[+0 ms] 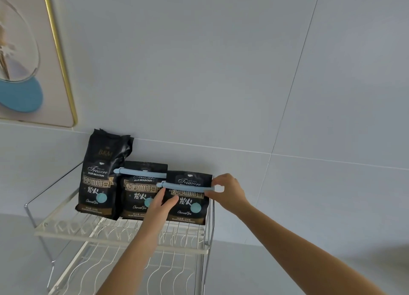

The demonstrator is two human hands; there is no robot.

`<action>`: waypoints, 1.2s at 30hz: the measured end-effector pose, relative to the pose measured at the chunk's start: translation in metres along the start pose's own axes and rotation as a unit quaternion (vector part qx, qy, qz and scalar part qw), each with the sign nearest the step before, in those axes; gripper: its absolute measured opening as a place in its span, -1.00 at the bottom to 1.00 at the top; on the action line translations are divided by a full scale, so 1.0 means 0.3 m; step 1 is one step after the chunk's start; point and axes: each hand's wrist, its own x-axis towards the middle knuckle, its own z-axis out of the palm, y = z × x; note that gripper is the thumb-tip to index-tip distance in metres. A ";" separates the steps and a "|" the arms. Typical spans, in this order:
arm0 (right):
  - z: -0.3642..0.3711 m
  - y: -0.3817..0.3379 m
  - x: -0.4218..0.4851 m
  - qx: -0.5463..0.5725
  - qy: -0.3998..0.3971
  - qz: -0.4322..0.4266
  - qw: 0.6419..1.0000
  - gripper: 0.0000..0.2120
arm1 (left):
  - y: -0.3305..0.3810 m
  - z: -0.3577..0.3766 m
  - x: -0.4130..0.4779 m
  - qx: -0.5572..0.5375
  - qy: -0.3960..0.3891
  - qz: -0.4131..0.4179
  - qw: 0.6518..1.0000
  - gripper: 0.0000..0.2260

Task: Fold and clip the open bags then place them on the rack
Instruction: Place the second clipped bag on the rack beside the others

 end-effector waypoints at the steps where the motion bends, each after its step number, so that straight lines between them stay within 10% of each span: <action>1: 0.004 0.007 0.002 -0.002 0.001 0.000 1.000 -0.74 | -0.002 0.006 0.005 0.006 0.001 0.000 1.000 -0.52; 29: 0.024 -0.043 0.044 -0.123 -0.047 -0.056 0.990 -0.47 | -0.011 0.012 0.014 0.046 0.018 0.025 0.998 -0.66; 36: 0.033 -0.032 0.025 -0.149 0.050 -0.088 0.984 -0.78 | -0.055 0.058 -0.039 0.315 0.040 0.172 0.933 -0.52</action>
